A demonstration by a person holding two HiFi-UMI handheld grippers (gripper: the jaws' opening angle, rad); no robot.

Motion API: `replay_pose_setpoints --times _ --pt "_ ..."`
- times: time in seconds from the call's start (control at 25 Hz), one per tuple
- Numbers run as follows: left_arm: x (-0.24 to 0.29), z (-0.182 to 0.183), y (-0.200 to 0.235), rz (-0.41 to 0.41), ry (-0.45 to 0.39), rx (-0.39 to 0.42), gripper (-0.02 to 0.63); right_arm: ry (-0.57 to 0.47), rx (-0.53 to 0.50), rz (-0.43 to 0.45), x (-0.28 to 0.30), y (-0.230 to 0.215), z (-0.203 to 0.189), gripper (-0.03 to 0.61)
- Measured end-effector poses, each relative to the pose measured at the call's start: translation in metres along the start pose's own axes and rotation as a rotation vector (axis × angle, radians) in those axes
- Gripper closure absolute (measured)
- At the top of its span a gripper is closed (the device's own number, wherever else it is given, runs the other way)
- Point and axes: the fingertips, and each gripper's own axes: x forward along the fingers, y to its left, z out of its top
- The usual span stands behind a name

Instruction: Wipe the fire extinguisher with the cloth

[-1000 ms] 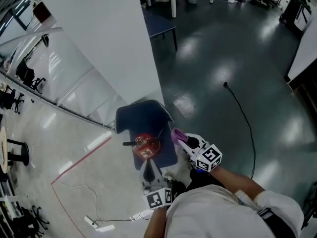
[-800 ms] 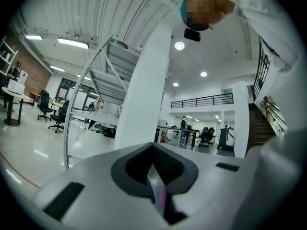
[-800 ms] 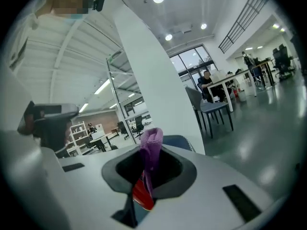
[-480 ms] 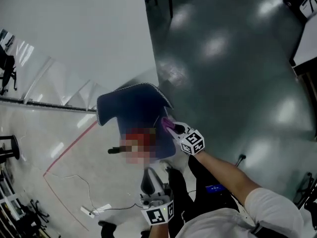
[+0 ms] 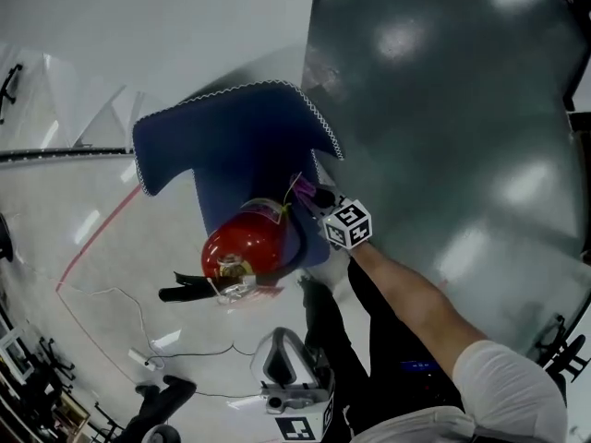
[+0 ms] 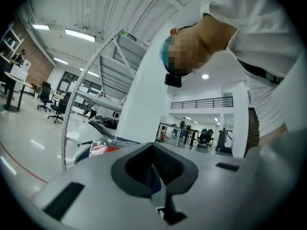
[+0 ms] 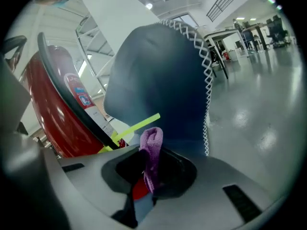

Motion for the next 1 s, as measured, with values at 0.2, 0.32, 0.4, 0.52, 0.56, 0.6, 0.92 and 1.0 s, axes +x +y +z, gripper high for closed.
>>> replay_pose_setpoints --times 0.2,0.32,0.4,0.52,0.56,0.6,0.92,1.0 --pt "-0.012 -0.008 0.012 0.03 0.007 -0.023 0.607 0.016 0.001 0.082 0.013 0.017 -0.012 0.523" --pt "-0.017 -0.004 0.016 0.042 0.0 -0.029 0.607 0.0 0.028 0.106 0.005 0.022 -0.007 0.523" --pt "-0.021 0.0 0.016 0.049 -0.004 -0.037 0.607 -0.007 0.044 0.122 -0.004 0.028 -0.003 0.523" --pt "-0.026 0.008 0.015 0.055 -0.018 -0.052 0.607 -0.009 0.042 0.137 -0.015 0.034 0.006 0.523" --pt "-0.028 0.011 0.013 0.057 -0.022 -0.054 0.607 -0.005 0.033 0.141 -0.019 0.036 0.008 0.523" --pt "-0.03 0.014 0.012 0.058 -0.027 -0.055 0.607 -0.002 0.024 0.146 -0.023 0.039 0.011 0.523" --pt "-0.044 0.042 0.002 0.076 -0.065 -0.059 0.607 -0.097 0.009 0.195 -0.067 0.081 0.061 0.523" --pt "-0.045 0.051 -0.001 0.075 -0.079 -0.059 0.607 -0.131 0.026 0.201 -0.078 0.091 0.077 0.523"
